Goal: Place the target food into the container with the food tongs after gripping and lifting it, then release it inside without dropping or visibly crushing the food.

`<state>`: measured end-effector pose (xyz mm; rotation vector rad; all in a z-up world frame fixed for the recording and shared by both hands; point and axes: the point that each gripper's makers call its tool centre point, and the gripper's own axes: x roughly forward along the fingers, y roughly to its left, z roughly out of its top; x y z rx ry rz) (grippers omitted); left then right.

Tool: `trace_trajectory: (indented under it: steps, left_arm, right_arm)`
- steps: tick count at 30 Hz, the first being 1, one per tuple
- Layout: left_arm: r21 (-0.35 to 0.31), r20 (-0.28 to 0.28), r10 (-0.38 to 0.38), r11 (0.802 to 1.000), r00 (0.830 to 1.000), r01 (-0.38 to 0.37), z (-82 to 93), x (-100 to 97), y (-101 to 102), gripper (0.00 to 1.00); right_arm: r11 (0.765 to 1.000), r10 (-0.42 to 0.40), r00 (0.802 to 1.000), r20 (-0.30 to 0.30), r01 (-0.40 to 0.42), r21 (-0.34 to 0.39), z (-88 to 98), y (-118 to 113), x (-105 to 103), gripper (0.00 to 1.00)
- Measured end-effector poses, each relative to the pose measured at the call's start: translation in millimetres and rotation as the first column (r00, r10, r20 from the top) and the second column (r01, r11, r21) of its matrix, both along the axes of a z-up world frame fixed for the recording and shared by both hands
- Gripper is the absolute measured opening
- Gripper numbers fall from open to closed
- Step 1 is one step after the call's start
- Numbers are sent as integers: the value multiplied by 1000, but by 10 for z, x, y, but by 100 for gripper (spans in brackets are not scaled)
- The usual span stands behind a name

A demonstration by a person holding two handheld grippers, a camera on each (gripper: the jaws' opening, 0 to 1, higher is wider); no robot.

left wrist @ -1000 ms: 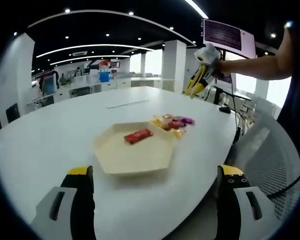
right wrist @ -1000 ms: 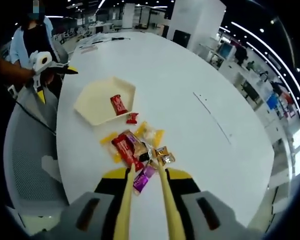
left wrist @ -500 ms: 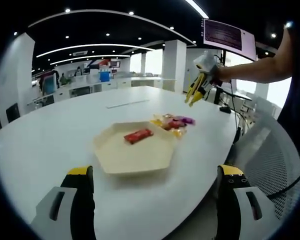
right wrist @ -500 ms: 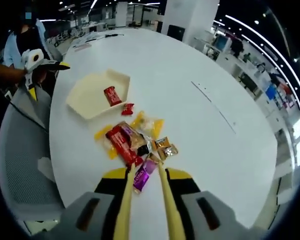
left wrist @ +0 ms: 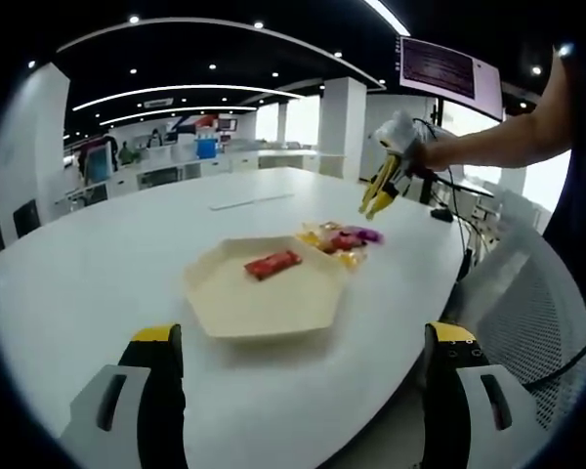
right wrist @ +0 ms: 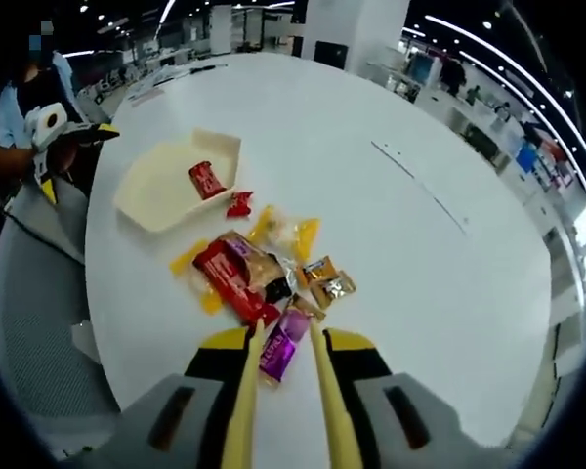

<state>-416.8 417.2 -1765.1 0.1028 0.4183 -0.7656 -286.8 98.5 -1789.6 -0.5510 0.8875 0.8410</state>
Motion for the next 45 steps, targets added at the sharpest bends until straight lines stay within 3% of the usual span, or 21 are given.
trace_trajectory:
  steps: [23,28,30,38,45]
  left_arm:
    - [3,-13,9,1000,1000,-9,-21,-2,18,100]
    - [5,-16,11,1000,1000,-10,-28,1,23,100]
    - [6,-17,12,1000,1000,-12,-30,1,26,100]
    - [10,-16,12,1000,1000,-12,-31,7,31,100]
    - [13,-17,9,1000,1000,-9,-37,4,22,100]
  right_arm:
    - [997,-79,996,-48,79,-13,-351,-15,32,28]
    - [997,-51,997,-56,47,-61,-449,-8,-15,28]
    - [996,-83,994,-74,79,-47,-468,-11,-6,27]
    - [996,-45,997,-66,39,-80,-453,-2,0,26]
    - [997,-66,996,-63,63,-49,-457,-30,-1,25]
